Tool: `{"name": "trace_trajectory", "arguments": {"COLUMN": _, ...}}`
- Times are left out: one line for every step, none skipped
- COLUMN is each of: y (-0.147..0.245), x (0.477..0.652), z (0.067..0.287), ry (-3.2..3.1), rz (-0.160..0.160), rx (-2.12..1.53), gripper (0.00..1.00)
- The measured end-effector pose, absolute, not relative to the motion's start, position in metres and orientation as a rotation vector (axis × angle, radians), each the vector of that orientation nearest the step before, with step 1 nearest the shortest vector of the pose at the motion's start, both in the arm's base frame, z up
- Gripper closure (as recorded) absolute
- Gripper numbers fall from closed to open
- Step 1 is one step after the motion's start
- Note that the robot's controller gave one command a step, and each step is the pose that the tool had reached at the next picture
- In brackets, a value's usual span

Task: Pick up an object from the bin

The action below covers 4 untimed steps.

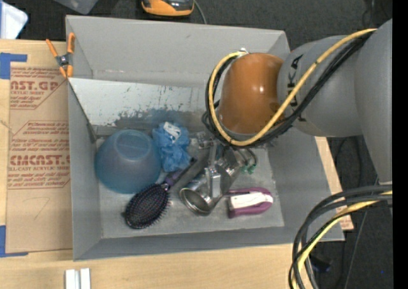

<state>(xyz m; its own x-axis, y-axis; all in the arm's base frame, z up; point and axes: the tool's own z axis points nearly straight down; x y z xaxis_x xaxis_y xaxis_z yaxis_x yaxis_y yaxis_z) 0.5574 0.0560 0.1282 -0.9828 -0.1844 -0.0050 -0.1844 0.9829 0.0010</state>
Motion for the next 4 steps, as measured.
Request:
{"name": "trace_trajectory", "arguments": {"y": 0.003, "x": 0.568, "z": 0.16, "ry": 3.128, "rz": 0.004, "rx": -0.09, "gripper": 0.0}}
{"name": "trace_trajectory", "arguments": {"y": 0.012, "x": 0.563, "z": 0.118, "ry": 3.144, "rz": 0.011, "rx": -0.077, "gripper": 0.0}}
{"name": "trace_trajectory", "arguments": {"y": 0.008, "x": 0.576, "z": 0.109, "ry": 3.119, "rz": 0.01, "rx": -0.137, "gripper": 0.0}}
{"name": "trace_trajectory", "arguments": {"y": -0.002, "x": 0.585, "z": 0.09, "ry": 3.179, "rz": 0.033, "rx": -0.131, "gripper": 1.0}}
